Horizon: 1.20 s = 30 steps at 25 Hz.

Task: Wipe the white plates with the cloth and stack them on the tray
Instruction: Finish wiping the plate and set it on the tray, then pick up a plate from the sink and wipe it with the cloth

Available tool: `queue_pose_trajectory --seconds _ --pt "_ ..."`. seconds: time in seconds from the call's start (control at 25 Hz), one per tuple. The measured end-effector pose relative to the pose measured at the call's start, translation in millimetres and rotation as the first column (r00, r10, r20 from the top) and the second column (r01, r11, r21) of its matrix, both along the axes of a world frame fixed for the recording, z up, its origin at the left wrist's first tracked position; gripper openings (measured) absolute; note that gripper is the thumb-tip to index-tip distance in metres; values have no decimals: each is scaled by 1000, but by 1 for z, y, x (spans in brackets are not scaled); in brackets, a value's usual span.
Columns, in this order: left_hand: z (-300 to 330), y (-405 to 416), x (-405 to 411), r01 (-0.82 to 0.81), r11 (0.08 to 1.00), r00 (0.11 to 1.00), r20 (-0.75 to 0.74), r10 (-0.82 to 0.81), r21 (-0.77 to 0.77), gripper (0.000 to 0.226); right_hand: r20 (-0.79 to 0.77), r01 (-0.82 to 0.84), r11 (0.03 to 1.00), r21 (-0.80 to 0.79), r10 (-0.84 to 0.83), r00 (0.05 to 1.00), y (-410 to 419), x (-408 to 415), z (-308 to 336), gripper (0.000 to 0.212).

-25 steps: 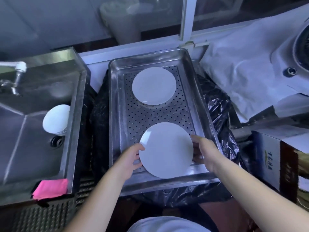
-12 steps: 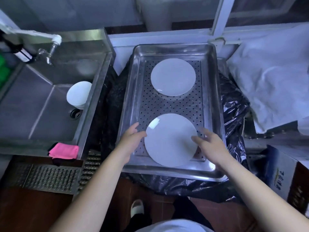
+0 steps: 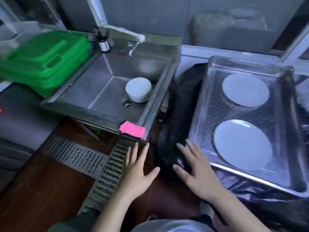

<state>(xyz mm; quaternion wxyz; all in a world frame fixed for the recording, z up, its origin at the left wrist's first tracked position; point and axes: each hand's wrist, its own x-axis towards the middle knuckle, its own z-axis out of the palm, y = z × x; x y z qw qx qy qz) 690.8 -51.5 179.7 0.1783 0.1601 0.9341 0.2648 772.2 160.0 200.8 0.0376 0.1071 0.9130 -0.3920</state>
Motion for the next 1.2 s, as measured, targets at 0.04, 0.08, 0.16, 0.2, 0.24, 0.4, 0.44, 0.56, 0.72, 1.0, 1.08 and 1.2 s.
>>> queue_pose_trajectory --seconds 0.04,0.08,0.16,0.2,0.24,0.4,0.44,0.56,0.72,1.0,1.08,1.2 --pt "-9 -22 3 -33 999 999 41 35 -38 89 43 -30 1000 4 30 999 -19 -1 -12 78" --pt "-15 -45 2 -56 996 995 74 61 -69 89 75 -54 998 14 53 996 -39 -5 -20 81" --pt "-23 -84 -5 -100 991 988 106 109 -89 90 105 -66 998 8 65 992 -68 -18 -26 80" --pt "-23 -99 -11 -126 989 984 119 135 -79 89 102 -66 998 -3 66 993 -78 -26 -25 77" --pt "-23 -110 -18 -148 987 979 134 155 -60 89 92 -68 998 -5 68 993 -86 -36 -23 73" --pt "-27 -129 -52 -170 985 969 177 170 -15 88 71 -63 998 27 61 996 -100 -82 -8 67" --pt "-31 -133 -64 -176 984 968 182 173 -2 88 72 -58 998 33 55 996 -101 -99 -9 66" --pt "-35 -143 -112 -186 982 962 207 177 22 86 97 -90 996 9 88 991 -96 -165 -19 65" --pt "-23 -157 -213 -166 986 956 241 167 -24 85 72 -32 999 -20 33 997 -80 -288 -22 64" --pt "4 -146 -413 -101 994 973 216 87 52 80 228 183 957 -226 -130 965 -70 -430 -57 59" --pt "-4 -140 -450 -84 995 946 318 65 48 76 349 261 925 -278 -156 924 -67 -456 -73 60" --pt "-37 -117 -514 -89 996 798 600 60 20 66 489 463 819 -339 -267 831 -55 -505 -98 52"
